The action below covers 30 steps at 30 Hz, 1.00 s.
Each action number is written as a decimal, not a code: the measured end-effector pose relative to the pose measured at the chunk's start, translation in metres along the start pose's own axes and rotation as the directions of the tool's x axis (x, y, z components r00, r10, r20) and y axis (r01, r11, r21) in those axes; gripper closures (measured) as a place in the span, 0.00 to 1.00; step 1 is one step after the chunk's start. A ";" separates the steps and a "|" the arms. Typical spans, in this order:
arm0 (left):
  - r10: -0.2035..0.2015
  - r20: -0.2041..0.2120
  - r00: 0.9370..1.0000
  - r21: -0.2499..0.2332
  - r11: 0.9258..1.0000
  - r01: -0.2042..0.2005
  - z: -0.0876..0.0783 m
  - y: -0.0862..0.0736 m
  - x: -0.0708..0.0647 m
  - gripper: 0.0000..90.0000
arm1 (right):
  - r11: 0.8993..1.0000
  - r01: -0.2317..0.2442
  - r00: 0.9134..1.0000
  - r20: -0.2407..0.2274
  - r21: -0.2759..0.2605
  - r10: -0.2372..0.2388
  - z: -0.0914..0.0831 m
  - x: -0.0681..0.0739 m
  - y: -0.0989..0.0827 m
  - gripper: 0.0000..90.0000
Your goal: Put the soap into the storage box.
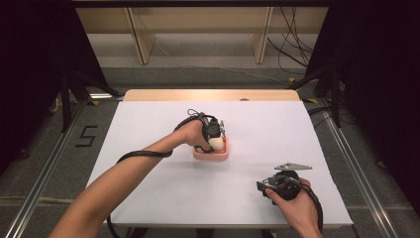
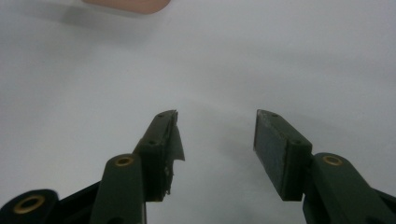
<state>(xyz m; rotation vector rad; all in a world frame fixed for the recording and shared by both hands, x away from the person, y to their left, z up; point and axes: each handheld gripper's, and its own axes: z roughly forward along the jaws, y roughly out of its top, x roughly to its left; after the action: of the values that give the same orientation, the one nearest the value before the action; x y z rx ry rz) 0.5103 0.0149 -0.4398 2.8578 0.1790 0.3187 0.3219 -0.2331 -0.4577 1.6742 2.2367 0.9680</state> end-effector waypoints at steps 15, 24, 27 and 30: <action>-0.005 0.002 1.000 0.008 1.000 0.005 -0.001 0.000 0.002 0.54 | 1.000 0.028 1.000 0.006 -0.012 -0.028 0.002 -0.003 0.000 0.55; -0.027 0.010 1.000 0.006 1.000 0.027 -0.003 0.000 0.004 0.51 | 0.999 0.030 0.999 0.010 -0.012 -0.030 0.003 -0.004 0.000 0.55; -0.030 0.015 0.999 -0.002 1.000 0.030 -0.004 0.000 0.003 0.47 | 1.000 0.024 1.000 0.005 -0.007 -0.024 0.003 -0.003 0.000 0.54; -0.035 0.012 0.999 -0.011 0.999 0.035 -0.006 0.001 0.003 0.45 | 1.000 0.019 1.000 0.005 -0.003 -0.019 0.003 -0.003 0.000 0.54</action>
<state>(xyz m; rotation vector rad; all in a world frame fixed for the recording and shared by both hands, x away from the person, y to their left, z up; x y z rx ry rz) 0.5121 0.0161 -0.4337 2.8411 0.2246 0.2954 0.3246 -0.2349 -0.4603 1.6489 2.2425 0.9613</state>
